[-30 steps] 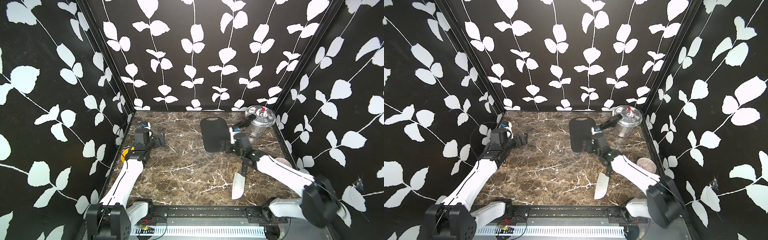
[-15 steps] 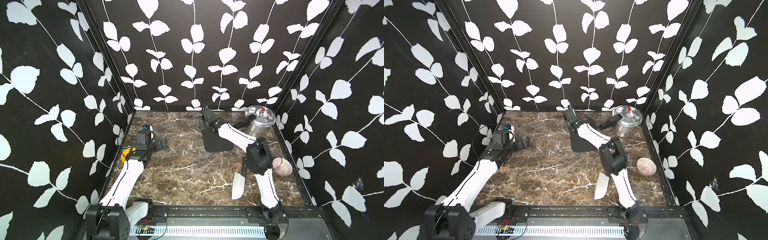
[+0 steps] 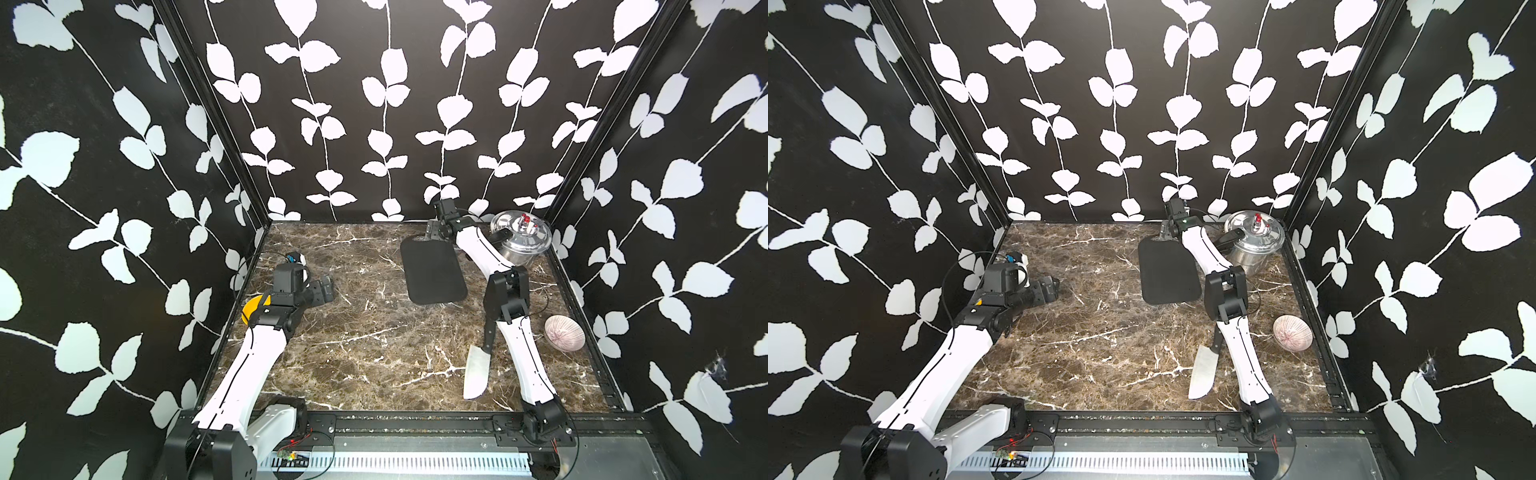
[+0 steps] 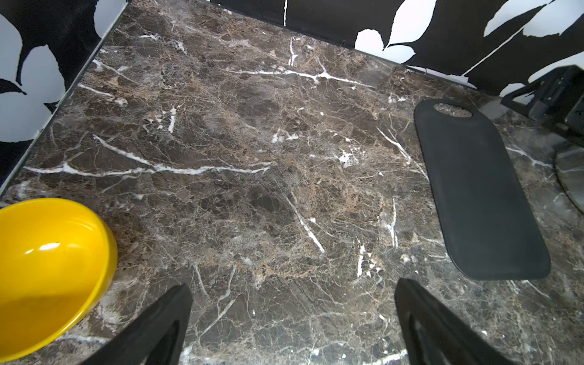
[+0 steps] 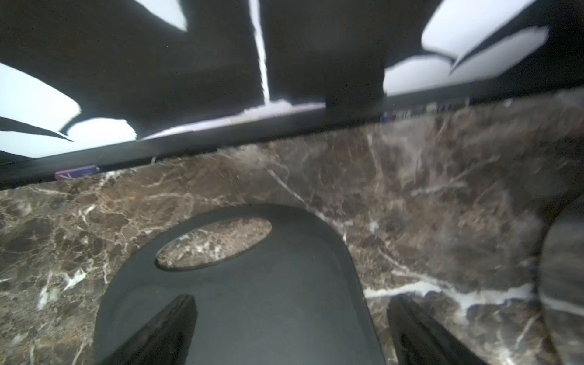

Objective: Align the knife with the edge of the cutting board
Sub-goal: Adjust the work surface at the center of the board.

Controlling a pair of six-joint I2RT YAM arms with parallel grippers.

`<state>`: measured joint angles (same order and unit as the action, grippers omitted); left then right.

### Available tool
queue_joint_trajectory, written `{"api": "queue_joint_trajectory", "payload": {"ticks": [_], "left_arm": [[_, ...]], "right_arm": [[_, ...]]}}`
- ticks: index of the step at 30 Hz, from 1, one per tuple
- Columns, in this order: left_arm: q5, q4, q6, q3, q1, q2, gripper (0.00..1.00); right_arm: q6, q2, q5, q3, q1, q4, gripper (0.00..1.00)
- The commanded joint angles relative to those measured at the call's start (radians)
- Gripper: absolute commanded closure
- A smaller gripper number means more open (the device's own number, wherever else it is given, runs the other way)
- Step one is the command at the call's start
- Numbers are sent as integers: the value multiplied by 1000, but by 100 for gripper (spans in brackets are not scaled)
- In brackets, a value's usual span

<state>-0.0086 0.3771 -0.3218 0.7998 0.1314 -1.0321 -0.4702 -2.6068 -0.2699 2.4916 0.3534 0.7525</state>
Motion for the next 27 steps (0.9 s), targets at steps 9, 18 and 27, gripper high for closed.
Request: {"api": "queue_joint_trajectory", "payload": {"ticks": [9,18,27], "left_arm": [[-19,30,-20,29,7,-9,2],[-45,56,-14,14,8,27,2],[-32,46,-26,7,8,23,1]], "right_arm": [[-104,-69,166,16,-40,19,3],[-113,-50,83,-69,-69,8,3],[-46,-120,438,-24,-68,-44,6]]}}
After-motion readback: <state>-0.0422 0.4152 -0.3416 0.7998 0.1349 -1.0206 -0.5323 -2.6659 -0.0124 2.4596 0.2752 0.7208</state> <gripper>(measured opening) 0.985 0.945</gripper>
